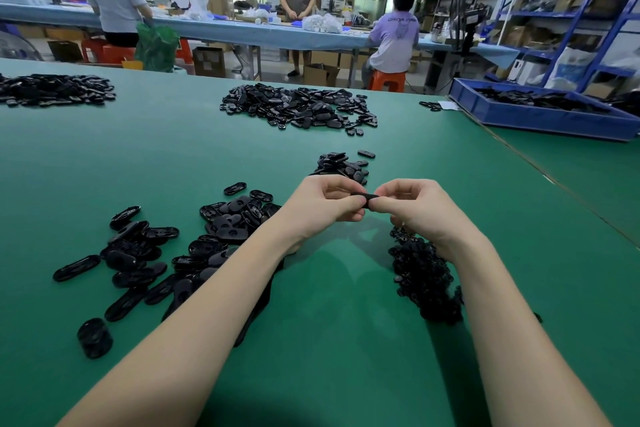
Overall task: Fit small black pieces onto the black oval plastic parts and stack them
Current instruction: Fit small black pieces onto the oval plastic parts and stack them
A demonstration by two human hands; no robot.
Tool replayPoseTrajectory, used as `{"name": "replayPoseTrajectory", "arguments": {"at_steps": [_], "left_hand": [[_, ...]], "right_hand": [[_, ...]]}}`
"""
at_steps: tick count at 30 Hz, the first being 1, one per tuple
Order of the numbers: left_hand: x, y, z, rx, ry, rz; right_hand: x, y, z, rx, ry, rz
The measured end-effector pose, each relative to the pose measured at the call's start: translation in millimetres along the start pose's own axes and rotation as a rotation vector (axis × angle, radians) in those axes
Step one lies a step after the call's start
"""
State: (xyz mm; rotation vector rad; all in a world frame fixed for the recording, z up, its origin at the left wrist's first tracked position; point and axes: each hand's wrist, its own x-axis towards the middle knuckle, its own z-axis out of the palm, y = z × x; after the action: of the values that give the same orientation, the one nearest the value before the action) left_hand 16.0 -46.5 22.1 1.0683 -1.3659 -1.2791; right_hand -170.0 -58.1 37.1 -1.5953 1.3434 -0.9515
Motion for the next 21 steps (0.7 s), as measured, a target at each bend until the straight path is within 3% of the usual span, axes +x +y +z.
{"name": "replayPoseTrajectory", "arguments": {"at_steps": [9, 21], "left_hand": [[-0.5, -0.6, 0.3, -0.039, 0.050, -0.021], [-2.4, -5.8, 3.7, -0.080, 0.046, -0.048]], "right_hand": [[4.5, 2.7, 10.0, -0.068, 0.096, -0.054], [5.9, 13.2, 13.0, -0.026, 0.098, -0.031]]}}
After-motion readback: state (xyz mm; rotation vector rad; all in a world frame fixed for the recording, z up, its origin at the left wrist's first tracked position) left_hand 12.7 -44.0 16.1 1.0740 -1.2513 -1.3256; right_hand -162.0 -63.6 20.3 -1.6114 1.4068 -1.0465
